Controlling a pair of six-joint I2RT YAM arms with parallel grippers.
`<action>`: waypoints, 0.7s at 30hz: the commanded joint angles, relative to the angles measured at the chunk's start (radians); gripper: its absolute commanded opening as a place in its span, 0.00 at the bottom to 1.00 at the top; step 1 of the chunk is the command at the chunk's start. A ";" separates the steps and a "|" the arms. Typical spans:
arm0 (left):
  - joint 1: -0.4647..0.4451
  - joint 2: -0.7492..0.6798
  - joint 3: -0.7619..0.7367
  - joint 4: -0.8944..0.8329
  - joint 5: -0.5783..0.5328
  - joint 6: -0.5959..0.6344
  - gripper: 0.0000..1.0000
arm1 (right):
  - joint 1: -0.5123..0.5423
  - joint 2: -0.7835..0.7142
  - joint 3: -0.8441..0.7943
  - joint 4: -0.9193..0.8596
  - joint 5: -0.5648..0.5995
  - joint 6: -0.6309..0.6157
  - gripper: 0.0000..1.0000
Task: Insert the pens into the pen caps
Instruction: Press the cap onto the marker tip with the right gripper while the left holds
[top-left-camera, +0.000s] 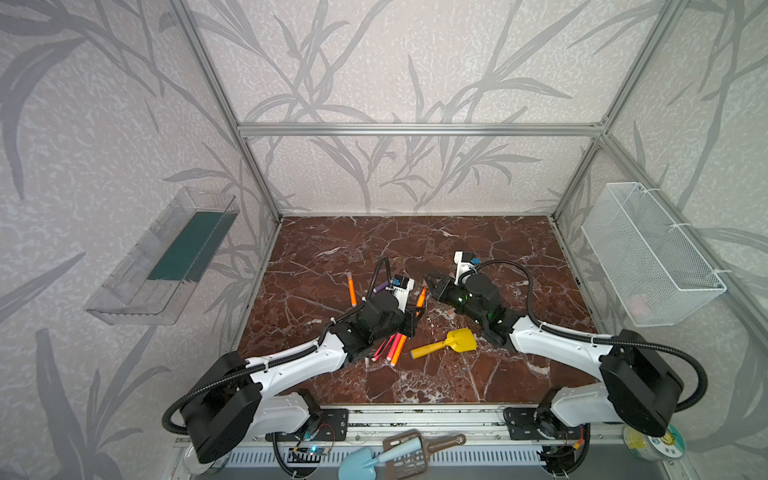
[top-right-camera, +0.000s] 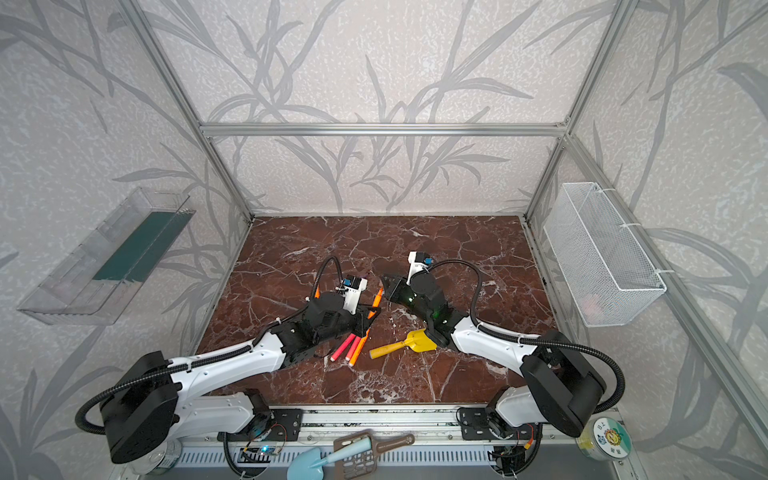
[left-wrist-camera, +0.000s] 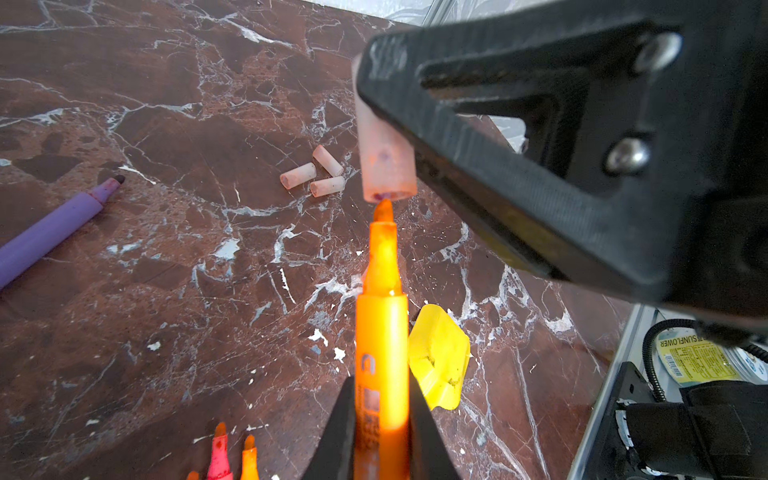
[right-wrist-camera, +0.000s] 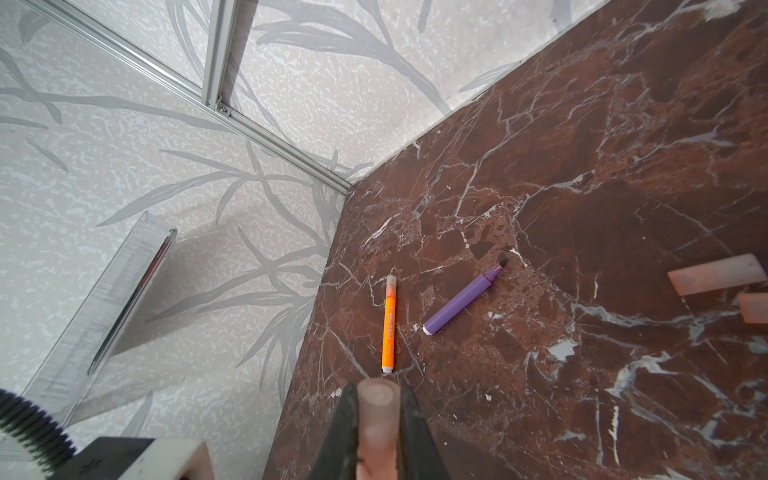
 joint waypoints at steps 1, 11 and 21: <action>0.001 -0.018 0.009 0.025 -0.014 -0.011 0.00 | 0.011 -0.020 -0.010 0.016 0.022 -0.002 0.00; 0.001 -0.014 0.013 0.022 -0.054 -0.002 0.00 | 0.028 -0.013 -0.015 0.014 0.024 0.007 0.00; 0.015 -0.007 0.030 0.035 -0.092 0.011 0.00 | 0.088 0.053 -0.028 0.069 0.016 0.046 0.00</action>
